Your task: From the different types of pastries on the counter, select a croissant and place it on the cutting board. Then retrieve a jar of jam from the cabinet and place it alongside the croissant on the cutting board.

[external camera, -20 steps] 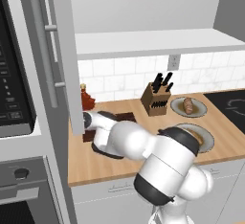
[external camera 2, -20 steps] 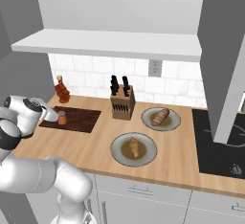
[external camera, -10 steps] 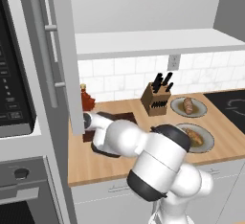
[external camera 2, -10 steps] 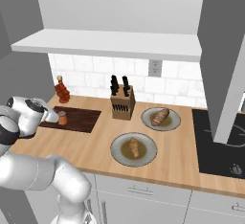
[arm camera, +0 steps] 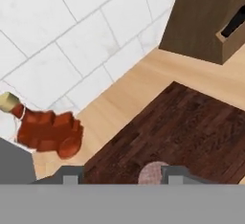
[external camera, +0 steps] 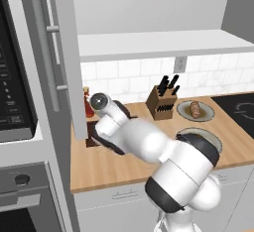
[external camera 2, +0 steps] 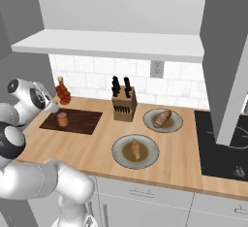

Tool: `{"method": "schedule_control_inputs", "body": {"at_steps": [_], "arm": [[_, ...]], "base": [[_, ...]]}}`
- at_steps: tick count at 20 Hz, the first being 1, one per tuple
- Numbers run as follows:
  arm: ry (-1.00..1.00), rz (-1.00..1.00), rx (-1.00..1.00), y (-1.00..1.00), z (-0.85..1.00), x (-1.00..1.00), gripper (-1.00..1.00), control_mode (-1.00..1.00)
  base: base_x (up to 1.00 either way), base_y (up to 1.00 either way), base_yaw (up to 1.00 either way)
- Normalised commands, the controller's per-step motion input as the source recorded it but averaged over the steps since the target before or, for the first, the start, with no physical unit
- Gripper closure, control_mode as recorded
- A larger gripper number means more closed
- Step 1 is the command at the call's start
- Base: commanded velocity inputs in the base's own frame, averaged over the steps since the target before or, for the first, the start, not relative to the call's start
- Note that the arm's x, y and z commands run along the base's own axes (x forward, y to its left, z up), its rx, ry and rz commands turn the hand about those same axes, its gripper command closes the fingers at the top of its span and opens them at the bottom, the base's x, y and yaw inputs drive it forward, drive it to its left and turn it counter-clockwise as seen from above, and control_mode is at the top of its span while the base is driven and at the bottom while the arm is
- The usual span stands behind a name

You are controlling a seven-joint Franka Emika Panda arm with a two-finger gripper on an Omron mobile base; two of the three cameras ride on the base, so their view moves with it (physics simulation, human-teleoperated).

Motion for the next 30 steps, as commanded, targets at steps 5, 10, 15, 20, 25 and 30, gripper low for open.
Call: {"method": "schedule_control_inputs", "body": {"at_steps": [5,10,15,20,25,30], "arm": [[0.15,0.09,0.2,-0.96,0.93,0.34,-1.0,-1.0],[0.33,0.04,0.12,-0.92,0.62,0.34,-1.0,-1.0],[0.37,0.04,-0.03,-0.26,-0.28,0.21,-1.0,-1.0],[0.5,0.4,-0.03,-1.0,0.01,0.1,-1.0,-1.0],[0.23,0.23,0.01,-0.49,0.01,0.0,-1.0,-1.0],[0.03,0.03,-0.05,-0.01,-0.81,-0.69,-1.0,-1.0]], "base": [[0.0,0.0,0.0],[0.0,0.0,0.0],[0.0,0.0,0.0],[0.0,0.0,0.0],[0.0,0.0,0.0],[0.0,0.0,0.0]]}}
